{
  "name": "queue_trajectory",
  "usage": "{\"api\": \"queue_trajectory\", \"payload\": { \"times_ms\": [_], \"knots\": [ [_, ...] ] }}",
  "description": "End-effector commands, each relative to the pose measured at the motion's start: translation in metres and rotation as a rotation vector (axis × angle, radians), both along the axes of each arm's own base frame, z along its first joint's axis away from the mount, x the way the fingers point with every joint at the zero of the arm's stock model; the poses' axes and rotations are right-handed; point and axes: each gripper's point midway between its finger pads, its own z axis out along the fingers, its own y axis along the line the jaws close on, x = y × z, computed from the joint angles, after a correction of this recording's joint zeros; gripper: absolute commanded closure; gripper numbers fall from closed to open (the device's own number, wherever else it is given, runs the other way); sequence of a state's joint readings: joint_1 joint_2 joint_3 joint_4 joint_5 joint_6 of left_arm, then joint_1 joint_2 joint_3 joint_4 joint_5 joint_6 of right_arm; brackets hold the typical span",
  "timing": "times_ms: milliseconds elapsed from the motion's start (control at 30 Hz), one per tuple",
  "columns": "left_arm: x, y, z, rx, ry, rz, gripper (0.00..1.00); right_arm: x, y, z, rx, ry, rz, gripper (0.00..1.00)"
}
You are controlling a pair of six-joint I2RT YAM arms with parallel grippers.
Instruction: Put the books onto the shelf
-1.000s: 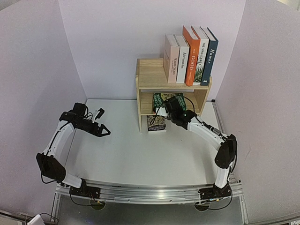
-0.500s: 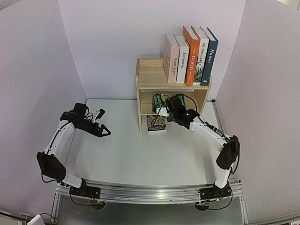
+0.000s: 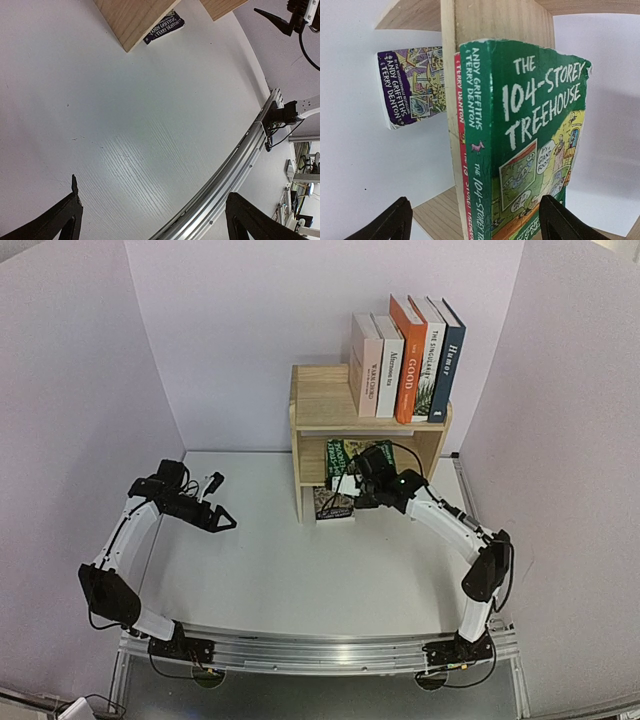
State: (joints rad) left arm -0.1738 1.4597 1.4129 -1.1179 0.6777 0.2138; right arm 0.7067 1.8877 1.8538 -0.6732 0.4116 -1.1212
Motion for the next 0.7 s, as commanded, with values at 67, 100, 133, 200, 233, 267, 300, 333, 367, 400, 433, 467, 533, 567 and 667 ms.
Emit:
{"api": "queue_trajectory", "payload": {
  "times_ms": [67,100,133,200,233,267,300,333,367,400,433,467,533,567,667],
  "knots": [
    [-0.003,0.001,0.001,0.000,-0.027,-0.018,0.00,-0.034,0.026,0.080,0.273,-0.072,-0.048,0.14],
    [-0.003,0.001,0.001,0.001,-0.028,-0.018,0.00,-0.044,0.033,0.088,0.363,-0.052,-0.073,0.14],
    [-0.003,0.001,0.001,0.002,-0.029,-0.018,0.00,-0.053,0.040,0.094,0.449,-0.027,-0.099,0.13],
    [-0.003,0.001,0.001,0.004,-0.033,-0.020,0.01,-0.069,0.048,0.092,0.596,0.051,-0.169,0.09],
    [-0.004,0.002,0.001,0.005,-0.035,-0.021,0.01,-0.076,0.049,0.087,0.663,0.095,-0.212,0.08],
    [-0.004,0.002,0.002,0.006,-0.038,-0.023,0.00,-0.084,0.048,0.078,0.717,0.134,-0.257,0.07],
    [-0.005,0.002,0.003,0.006,-0.043,-0.027,0.00,-0.090,0.048,0.071,0.788,0.173,-0.308,0.07],
    [-0.005,0.002,0.003,0.005,-0.046,-0.030,0.00,-0.096,0.048,0.061,0.853,0.201,-0.347,0.08],
    [-0.006,0.001,0.004,0.003,-0.048,-0.034,0.00,-0.101,0.046,0.052,0.920,0.223,-0.386,0.08],
    [-0.007,0.001,0.004,0.000,-0.049,-0.038,0.00,-0.104,0.043,0.043,0.992,0.241,-0.426,0.08],
    [-0.007,0.000,0.004,-0.005,-0.050,-0.041,0.00,-0.105,0.041,0.035,1.085,0.266,-0.468,0.09],
    [-0.008,0.000,0.005,-0.008,-0.050,-0.044,0.00,-0.109,0.039,0.024,1.161,0.297,-0.510,0.09],
    [-0.008,-0.001,0.004,-0.012,-0.050,-0.046,0.00,-0.114,0.029,-0.007,1.249,0.342,-0.608,0.08],
    [-0.008,-0.001,0.004,-0.012,-0.049,-0.047,0.00,-0.112,0.024,-0.020,1.296,0.351,-0.670,0.08],
    [-0.008,-0.001,0.003,-0.013,-0.050,-0.048,0.01,-0.103,0.016,-0.064,1.426,0.458,-0.814,0.05]
  ]
}}
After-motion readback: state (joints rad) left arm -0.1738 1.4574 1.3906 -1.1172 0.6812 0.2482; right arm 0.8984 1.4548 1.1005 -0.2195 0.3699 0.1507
